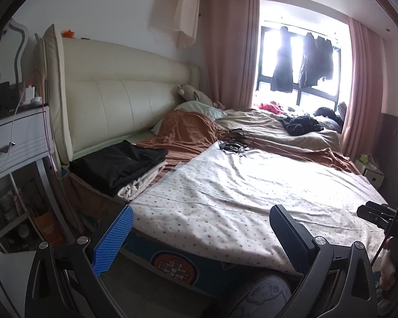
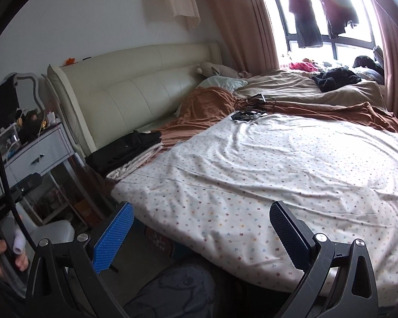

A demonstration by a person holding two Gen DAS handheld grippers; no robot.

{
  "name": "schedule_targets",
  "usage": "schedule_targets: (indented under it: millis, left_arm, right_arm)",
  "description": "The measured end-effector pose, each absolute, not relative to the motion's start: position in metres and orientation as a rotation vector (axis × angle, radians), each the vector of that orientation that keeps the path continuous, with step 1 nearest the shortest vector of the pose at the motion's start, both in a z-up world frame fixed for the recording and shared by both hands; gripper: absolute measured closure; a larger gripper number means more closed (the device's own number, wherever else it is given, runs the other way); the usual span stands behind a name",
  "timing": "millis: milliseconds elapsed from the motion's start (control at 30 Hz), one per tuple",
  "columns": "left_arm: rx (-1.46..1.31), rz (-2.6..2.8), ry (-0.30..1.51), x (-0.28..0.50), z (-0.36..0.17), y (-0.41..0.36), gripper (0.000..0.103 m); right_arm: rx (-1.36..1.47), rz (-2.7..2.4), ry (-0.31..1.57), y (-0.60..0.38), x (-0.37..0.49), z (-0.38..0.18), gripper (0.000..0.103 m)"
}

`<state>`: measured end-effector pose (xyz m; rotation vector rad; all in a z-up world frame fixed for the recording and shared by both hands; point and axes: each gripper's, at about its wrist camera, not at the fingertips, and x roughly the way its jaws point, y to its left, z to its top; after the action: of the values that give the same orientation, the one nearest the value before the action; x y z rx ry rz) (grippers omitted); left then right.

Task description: Fold large clothes

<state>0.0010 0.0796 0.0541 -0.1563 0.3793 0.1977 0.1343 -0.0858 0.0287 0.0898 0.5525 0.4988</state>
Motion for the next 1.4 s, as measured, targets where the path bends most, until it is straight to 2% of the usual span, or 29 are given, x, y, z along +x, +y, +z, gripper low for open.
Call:
schedule_targets:
  millis: [1400]
  left_arm:
    - [-0.177,0.197,0.388,-0.0026,0.0536,0.0749,0.001]
  right_arm:
    - [0.138,0.496,0.579,-0.0920,0.1334,0.0283,0.000]
